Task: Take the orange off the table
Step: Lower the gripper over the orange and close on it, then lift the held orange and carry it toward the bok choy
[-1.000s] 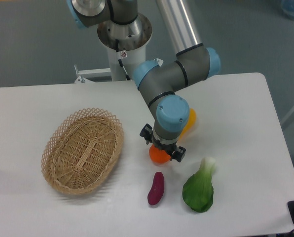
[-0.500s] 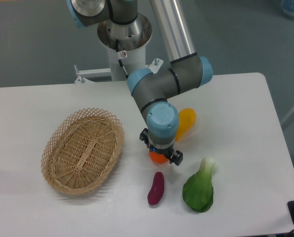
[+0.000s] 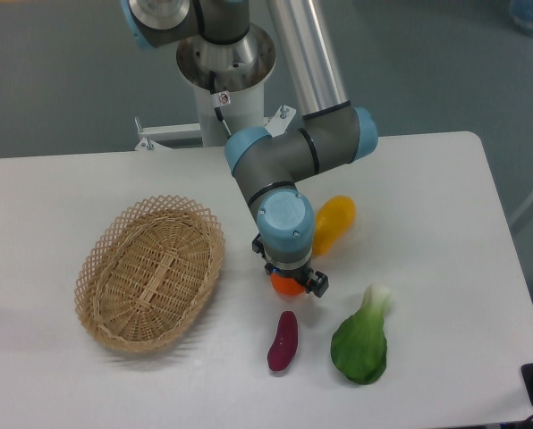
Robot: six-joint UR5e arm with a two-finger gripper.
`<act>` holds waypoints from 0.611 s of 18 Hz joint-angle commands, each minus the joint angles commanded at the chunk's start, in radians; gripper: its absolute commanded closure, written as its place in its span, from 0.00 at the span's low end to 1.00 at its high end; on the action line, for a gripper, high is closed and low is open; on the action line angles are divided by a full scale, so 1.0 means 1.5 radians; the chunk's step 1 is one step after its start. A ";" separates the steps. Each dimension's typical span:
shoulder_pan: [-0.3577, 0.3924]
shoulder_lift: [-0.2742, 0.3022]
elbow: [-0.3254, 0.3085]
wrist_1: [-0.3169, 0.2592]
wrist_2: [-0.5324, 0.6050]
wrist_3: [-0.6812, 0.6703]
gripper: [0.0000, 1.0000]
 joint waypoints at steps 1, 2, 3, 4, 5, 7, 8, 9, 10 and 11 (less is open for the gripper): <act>0.000 0.000 0.001 0.000 0.000 -0.001 0.30; 0.000 0.000 0.001 0.000 0.000 -0.001 0.33; 0.000 0.002 0.002 0.000 0.000 0.000 0.34; 0.000 0.004 0.004 -0.001 0.000 0.002 0.34; 0.001 0.007 0.008 -0.002 0.000 0.003 0.34; 0.001 0.009 0.018 -0.010 0.000 0.006 0.34; 0.001 0.010 0.022 -0.012 0.000 0.006 0.34; 0.001 0.011 0.025 -0.010 -0.001 0.006 0.34; 0.003 0.012 0.032 -0.007 -0.003 0.007 0.34; 0.003 0.014 0.043 -0.008 -0.002 0.009 0.34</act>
